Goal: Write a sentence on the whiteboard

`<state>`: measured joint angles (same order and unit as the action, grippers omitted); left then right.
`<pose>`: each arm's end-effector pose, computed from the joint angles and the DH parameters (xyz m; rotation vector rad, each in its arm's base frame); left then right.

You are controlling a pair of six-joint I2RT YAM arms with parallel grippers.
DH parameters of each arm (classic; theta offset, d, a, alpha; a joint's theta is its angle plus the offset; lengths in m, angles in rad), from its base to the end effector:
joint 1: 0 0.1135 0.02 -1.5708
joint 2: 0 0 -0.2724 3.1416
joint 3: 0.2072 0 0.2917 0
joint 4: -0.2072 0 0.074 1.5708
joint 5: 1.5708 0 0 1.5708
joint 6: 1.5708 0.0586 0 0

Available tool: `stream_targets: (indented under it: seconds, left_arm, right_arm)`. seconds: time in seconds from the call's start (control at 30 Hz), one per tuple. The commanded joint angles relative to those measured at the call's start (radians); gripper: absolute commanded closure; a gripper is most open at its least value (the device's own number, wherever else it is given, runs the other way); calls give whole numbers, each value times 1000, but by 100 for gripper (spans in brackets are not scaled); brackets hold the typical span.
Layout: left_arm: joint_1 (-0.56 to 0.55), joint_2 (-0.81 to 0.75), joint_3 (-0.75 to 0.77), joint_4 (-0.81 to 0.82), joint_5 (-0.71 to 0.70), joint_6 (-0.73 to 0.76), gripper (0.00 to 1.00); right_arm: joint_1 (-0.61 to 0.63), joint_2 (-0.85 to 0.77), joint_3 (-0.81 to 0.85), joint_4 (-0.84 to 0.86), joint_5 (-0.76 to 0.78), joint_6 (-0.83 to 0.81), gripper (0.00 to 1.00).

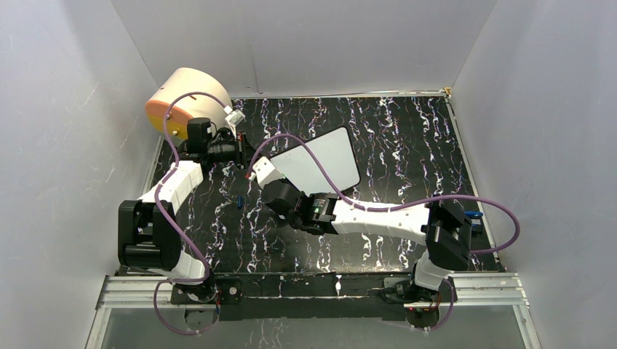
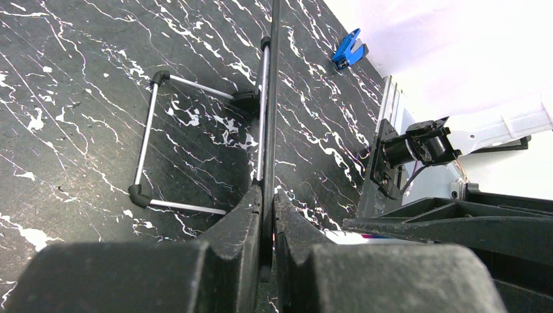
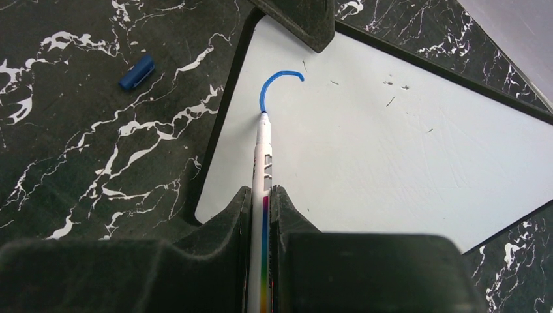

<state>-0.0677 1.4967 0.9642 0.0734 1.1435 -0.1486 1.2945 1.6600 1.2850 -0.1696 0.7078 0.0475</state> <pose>0.3599 -0.0779 0.2484 0.6512 1.8421 -1.2822 0.1548 0.4064 0.2747 -0.8031 1.8068 0.1180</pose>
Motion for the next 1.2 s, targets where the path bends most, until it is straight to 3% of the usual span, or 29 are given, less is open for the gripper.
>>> stream_targets:
  seconds: [0.0, 1.17]
  left_arm:
    - [-1, 2, 17, -44, -10, 13, 100]
    - [-1, 2, 17, -44, -17, 12, 100]
  right_arm:
    - [-10, 4, 37, -24, 48, 7, 100]
    - [-10, -79, -31, 88, 80, 3, 100]
